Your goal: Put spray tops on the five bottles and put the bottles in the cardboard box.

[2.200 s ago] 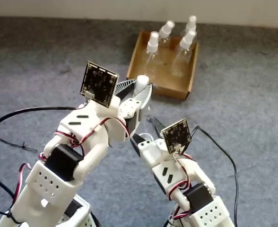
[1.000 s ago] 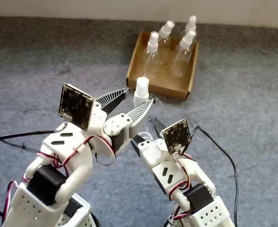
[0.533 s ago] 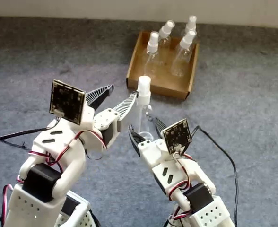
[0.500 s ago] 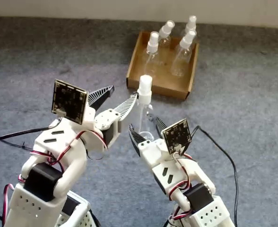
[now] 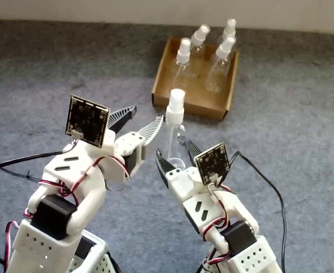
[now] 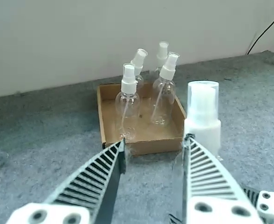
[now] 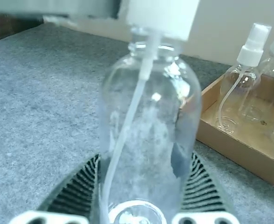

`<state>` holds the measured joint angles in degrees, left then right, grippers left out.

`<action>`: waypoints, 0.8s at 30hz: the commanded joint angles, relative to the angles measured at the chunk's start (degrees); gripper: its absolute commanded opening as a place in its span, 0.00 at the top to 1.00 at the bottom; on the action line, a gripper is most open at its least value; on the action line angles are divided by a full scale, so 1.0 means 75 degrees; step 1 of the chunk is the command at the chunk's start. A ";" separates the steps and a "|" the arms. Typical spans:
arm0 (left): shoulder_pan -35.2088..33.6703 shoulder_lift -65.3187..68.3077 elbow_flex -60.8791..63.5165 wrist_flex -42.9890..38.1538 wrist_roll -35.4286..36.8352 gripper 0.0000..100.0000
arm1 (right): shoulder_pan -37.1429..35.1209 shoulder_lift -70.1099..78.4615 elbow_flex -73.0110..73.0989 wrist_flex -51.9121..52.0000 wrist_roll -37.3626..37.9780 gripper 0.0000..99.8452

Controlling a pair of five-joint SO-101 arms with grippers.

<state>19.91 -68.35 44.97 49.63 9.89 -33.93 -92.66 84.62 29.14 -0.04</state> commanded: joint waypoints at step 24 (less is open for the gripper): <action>-0.3288 -0.0100 0.3030 -0.0914 -0.0070 0.81 | 0.0533 -0.0088 -0.0088 0.0252 0.0926 0.84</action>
<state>-4.18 -68.35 68.00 44.18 9.89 -30.59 -92.66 84.62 30.90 6.29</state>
